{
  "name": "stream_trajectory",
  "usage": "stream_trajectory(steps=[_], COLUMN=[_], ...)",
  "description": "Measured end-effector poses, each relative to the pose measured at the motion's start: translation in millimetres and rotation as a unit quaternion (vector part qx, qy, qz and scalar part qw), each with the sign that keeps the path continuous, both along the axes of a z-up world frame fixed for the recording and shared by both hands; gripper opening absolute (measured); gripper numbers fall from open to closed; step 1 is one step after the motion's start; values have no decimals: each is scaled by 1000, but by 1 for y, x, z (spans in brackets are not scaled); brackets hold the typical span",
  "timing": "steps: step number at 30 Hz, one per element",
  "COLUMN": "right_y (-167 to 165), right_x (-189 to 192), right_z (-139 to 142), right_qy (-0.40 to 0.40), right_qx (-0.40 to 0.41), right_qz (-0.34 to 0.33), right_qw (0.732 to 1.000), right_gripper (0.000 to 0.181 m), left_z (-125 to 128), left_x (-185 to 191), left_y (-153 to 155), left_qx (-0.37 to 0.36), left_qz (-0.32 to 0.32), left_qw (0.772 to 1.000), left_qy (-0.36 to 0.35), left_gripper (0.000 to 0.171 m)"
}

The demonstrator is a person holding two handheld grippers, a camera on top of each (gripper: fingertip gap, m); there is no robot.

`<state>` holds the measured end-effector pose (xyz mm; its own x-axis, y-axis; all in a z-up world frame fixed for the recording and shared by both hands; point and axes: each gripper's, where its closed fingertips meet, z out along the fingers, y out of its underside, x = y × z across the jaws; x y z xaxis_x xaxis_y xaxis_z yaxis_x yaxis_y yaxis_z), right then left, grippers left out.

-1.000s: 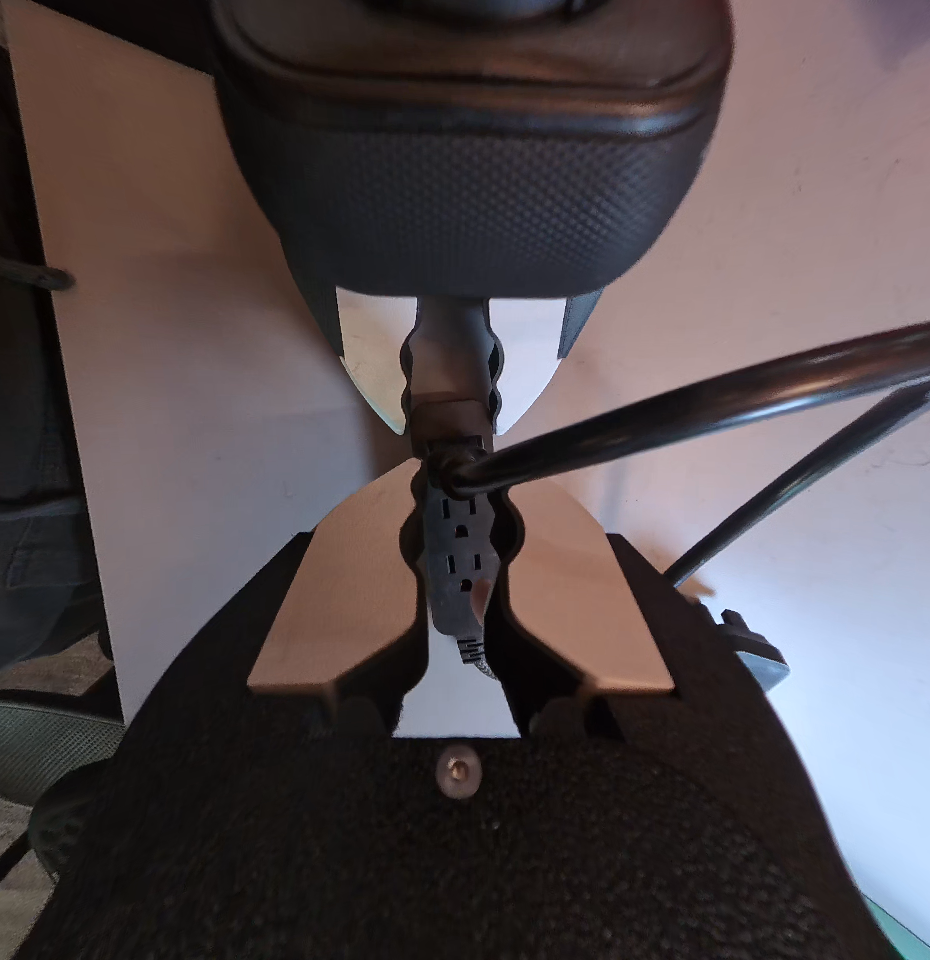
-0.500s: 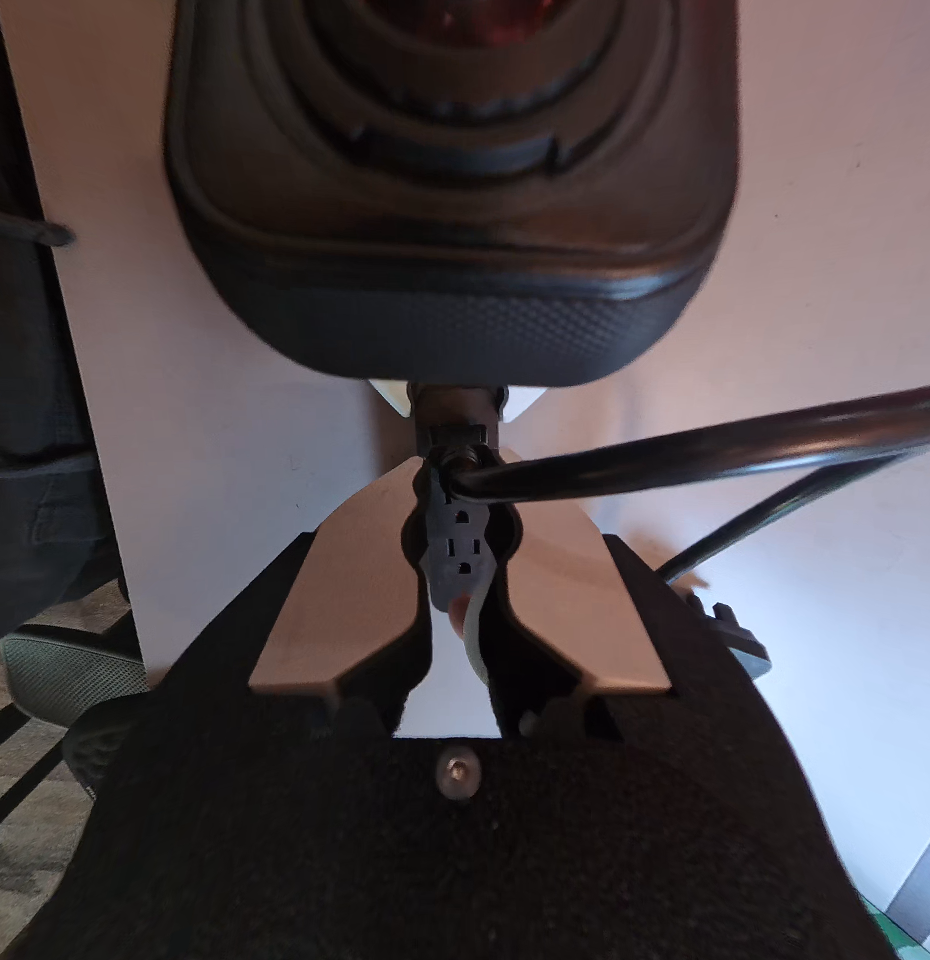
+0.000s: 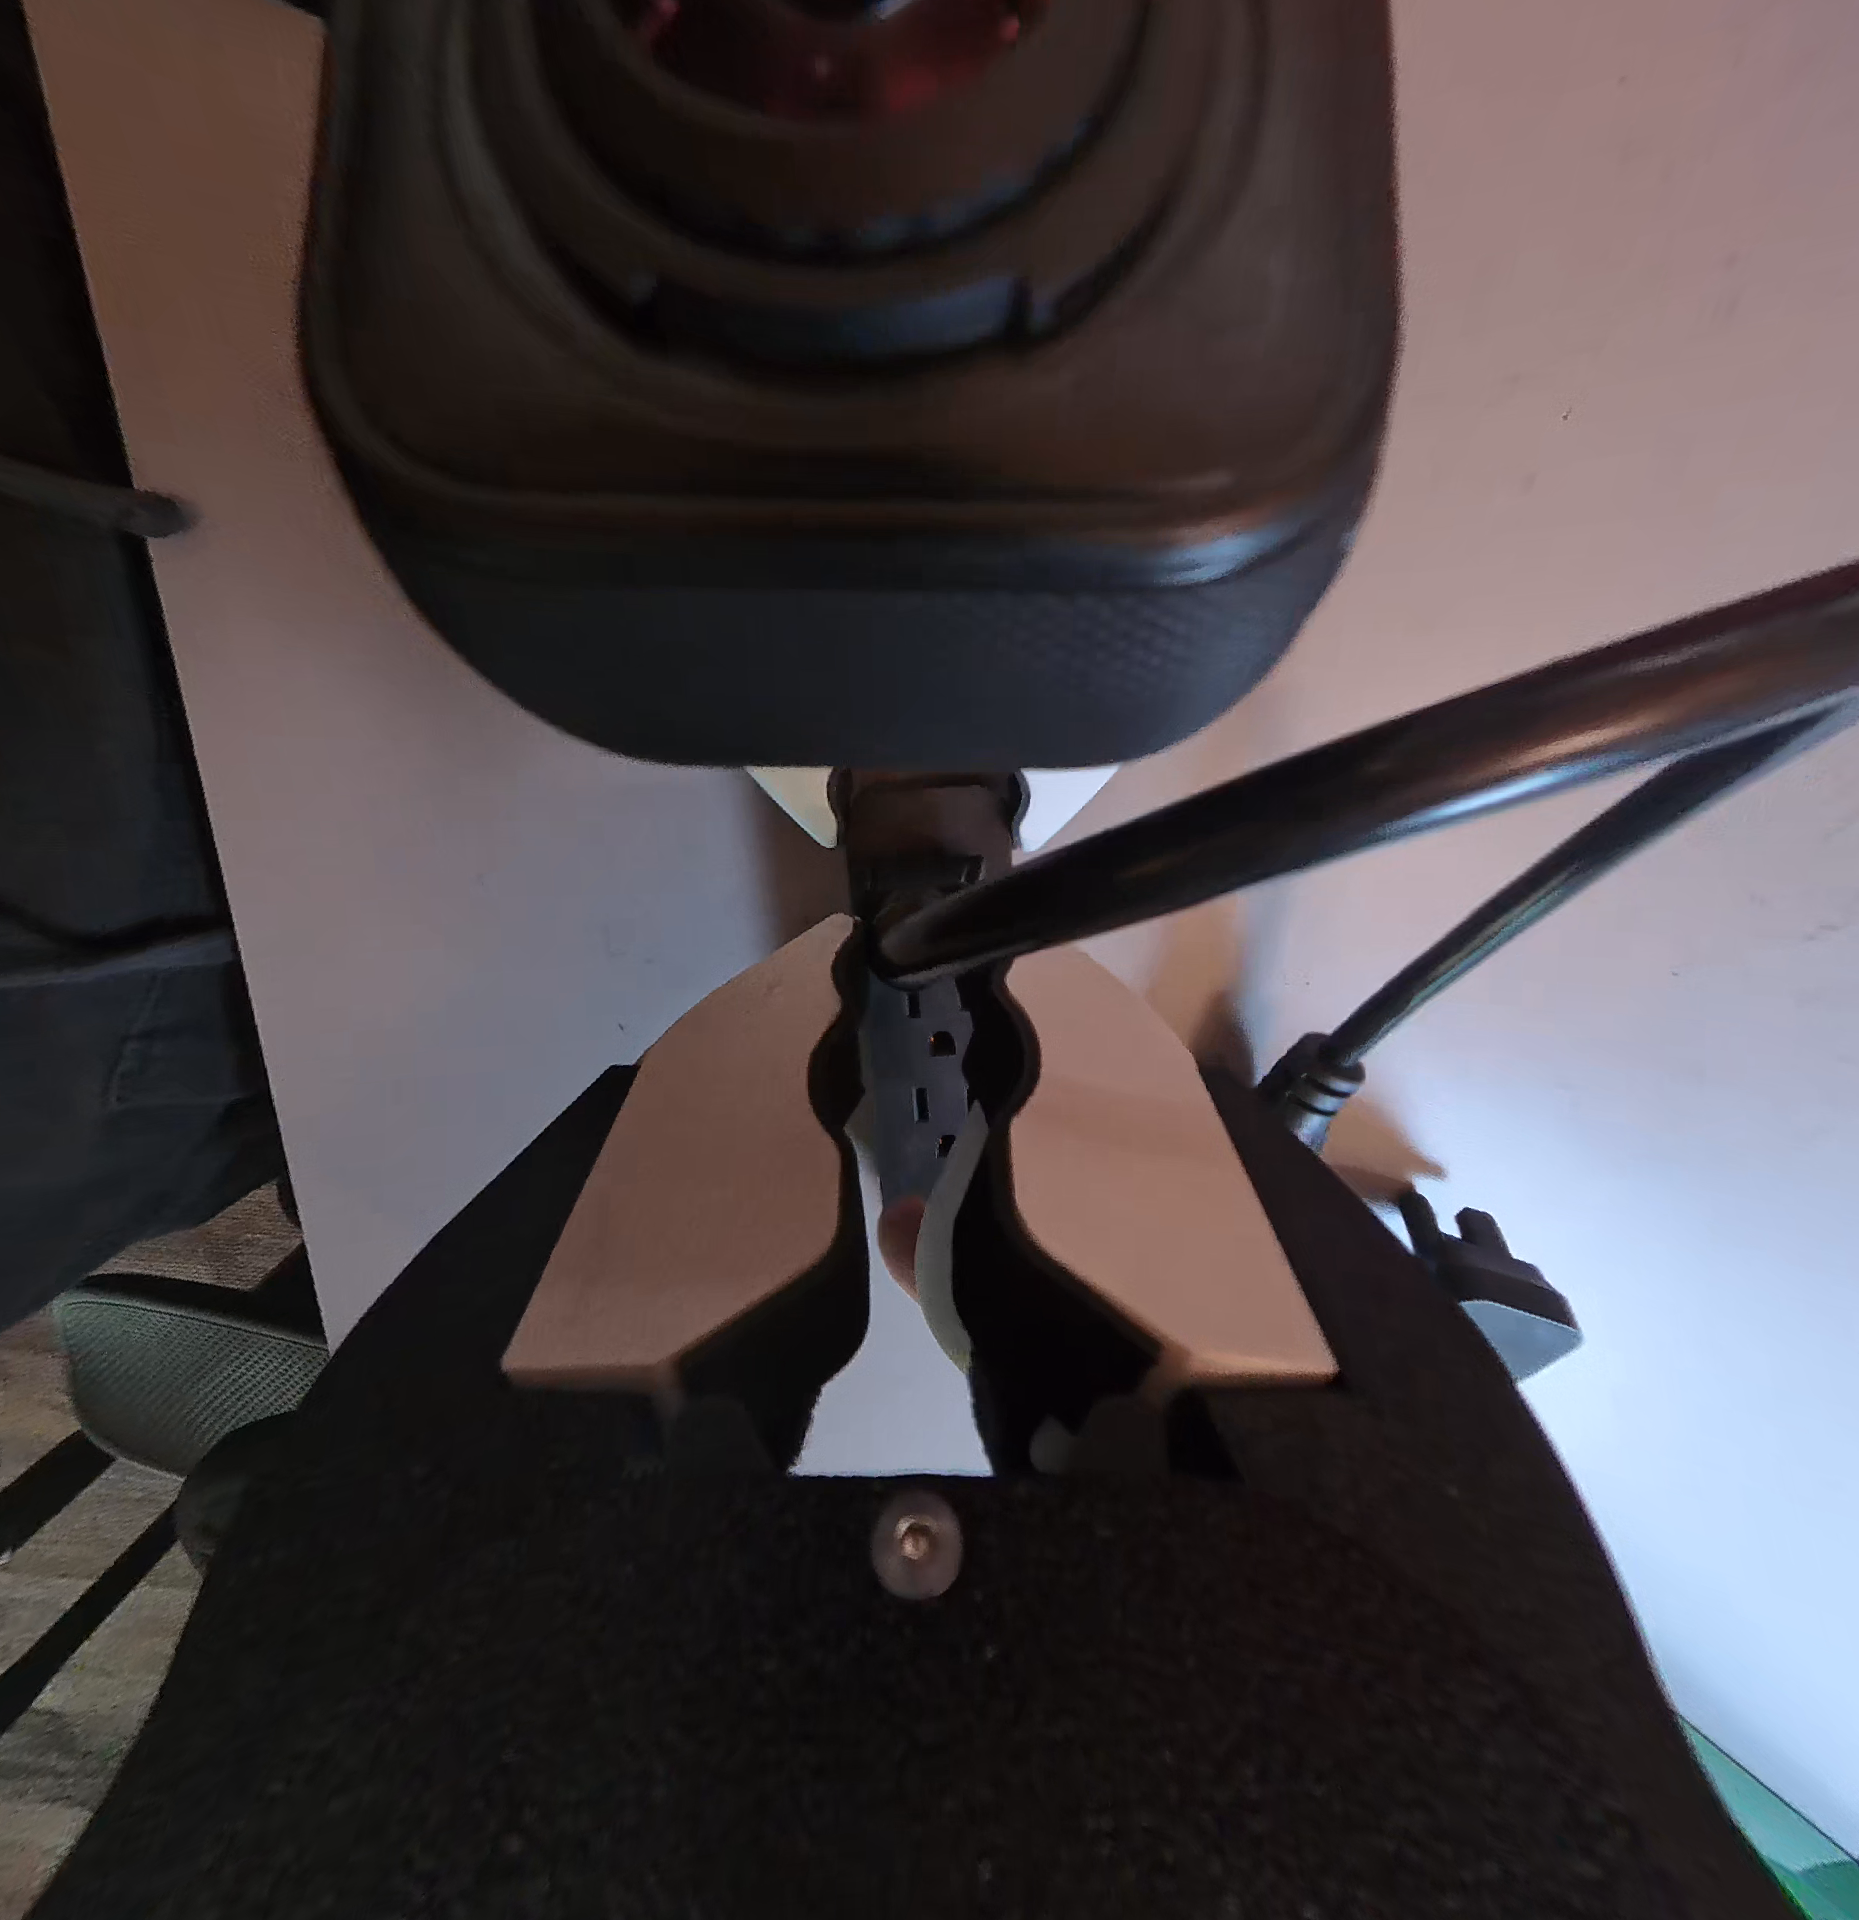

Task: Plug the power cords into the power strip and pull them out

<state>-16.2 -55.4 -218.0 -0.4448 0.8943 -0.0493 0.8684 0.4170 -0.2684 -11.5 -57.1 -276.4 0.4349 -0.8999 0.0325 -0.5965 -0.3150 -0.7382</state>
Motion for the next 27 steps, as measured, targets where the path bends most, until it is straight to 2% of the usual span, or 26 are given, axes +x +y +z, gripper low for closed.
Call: stream_trajectory(steps=[6,9,13,17,20,24,27], right_y=[0,-3,0,-1,0,-2,0], right_x=[0,1,-2,-1,-3,-1,-4], right_z=[0,0,0,0,0,0,1], right_qy=[-4,4,8,15,14,26,34], right_qx=[-25,-4,-29,-9,-36,-34,-71], right_qz=[-9,3,-19,-9,-26,-30,-59], right_qw=[1000,1000,999,1000,999,999,995], right_gripper=[20,20,20,20,20,20,19], left_z=[0,-1,-1,-1,-1,-1,-1], left_x=[2,1,1,0,0,0,0], left_y=[-2,-2,-1,0,0,-1,-2], left_qx=[-3,-4,-4,-7,-6,-4,-8], left_qz=[0,-4,4,3,3,-5,-9], left_qw=[1000,1000,1000,1000,1000,1000,1000], left_qy=[3,-1,2,-2,-1,-1,-3], left_gripper=[42,42,42,42,42,42,42])
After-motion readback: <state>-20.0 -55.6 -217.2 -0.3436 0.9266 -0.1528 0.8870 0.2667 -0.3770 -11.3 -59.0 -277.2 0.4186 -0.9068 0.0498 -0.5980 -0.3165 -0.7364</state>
